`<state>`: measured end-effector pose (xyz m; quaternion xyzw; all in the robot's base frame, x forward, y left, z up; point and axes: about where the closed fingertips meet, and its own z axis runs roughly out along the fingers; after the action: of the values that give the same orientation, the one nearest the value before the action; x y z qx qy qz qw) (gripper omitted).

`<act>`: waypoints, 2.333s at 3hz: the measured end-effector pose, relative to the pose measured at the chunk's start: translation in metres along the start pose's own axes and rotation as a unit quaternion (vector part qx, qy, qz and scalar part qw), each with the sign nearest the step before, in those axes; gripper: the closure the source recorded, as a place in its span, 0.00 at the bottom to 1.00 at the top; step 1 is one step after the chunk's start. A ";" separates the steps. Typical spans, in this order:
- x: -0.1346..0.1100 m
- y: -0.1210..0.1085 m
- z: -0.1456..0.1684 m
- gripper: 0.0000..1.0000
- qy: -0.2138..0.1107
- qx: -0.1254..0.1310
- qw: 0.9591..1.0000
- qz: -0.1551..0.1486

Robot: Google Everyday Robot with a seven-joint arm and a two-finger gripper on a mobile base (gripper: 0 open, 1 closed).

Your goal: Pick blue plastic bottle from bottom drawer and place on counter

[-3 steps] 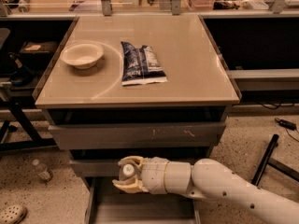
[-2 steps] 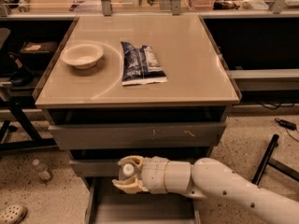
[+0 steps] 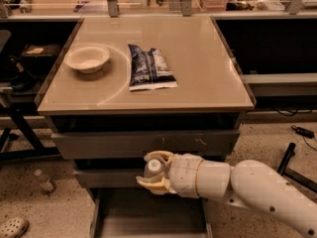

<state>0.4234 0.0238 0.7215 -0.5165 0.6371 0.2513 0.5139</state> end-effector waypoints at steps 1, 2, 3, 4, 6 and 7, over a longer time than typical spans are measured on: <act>-0.018 -0.023 -0.044 1.00 0.026 0.036 0.999 -0.002; -0.018 -0.023 -0.044 1.00 0.026 0.036 0.999 -0.002; -0.022 -0.046 -0.064 1.00 0.026 0.053 0.998 0.014; -0.033 -0.076 -0.097 1.00 0.032 0.079 0.996 0.028; -0.077 -0.110 -0.146 1.00 0.056 0.103 0.993 0.008; -0.080 -0.110 -0.147 1.00 0.056 0.103 0.993 0.006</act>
Offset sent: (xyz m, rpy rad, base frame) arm 0.0027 -0.0316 0.0298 -0.0340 -0.0104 -0.0640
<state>0.4616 -0.1069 0.8686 -0.4704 0.6903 0.1580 0.5264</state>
